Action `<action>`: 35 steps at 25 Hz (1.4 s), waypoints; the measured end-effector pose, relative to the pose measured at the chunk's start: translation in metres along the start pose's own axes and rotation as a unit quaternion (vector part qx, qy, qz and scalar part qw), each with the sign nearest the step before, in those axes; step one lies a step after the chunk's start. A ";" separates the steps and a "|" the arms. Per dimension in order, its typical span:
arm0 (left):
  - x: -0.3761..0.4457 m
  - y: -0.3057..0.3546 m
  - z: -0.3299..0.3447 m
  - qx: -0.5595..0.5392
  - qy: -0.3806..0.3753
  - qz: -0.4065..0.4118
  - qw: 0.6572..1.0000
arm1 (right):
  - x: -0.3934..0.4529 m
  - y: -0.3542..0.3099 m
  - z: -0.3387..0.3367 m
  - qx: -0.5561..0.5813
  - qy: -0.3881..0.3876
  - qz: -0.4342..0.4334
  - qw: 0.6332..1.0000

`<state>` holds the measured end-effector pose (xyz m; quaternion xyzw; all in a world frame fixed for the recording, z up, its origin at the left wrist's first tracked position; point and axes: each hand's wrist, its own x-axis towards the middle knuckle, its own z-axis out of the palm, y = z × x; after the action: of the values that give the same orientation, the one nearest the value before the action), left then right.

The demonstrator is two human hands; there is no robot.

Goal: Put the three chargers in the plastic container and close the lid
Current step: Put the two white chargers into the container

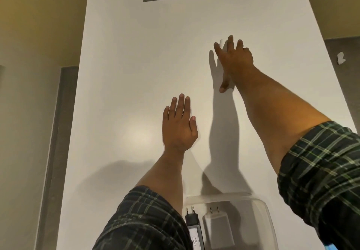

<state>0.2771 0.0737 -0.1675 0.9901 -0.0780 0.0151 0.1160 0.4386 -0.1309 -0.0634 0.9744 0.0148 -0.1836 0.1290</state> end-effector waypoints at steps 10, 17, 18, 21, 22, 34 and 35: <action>-0.001 0.000 0.002 0.000 0.005 -0.002 1.000 | 0.015 0.003 -0.002 0.036 -0.036 -0.033 0.998; 0.001 0.000 0.000 0.006 -0.004 -0.003 1.000 | 0.018 0.003 0.008 0.076 -0.044 -0.014 0.996; 0.001 0.001 -0.001 0.006 -0.005 -0.003 1.000 | 0.016 0.006 0.012 0.089 -0.038 -0.011 0.995; 0.000 0.001 -0.003 0.009 -0.014 -0.004 1.000 | 0.007 0.017 0.023 0.137 -0.007 -0.017 0.990; 0.000 0.001 -0.003 0.011 -0.017 -0.004 1.000 | 0.003 0.021 0.027 0.156 0.013 -0.017 0.987; -0.001 -0.001 -0.003 0.023 -0.031 0.000 0.999 | -0.092 0.019 0.063 0.239 0.175 -0.033 0.954; -0.001 0.000 -0.004 0.026 -0.037 0.001 0.999 | -0.106 0.017 0.064 0.276 0.184 -0.028 0.943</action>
<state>0.2759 0.0750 -0.1638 0.9926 -0.0828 -0.0191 0.0872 0.3184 -0.1617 -0.0787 0.9878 0.0145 -0.0012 -0.1553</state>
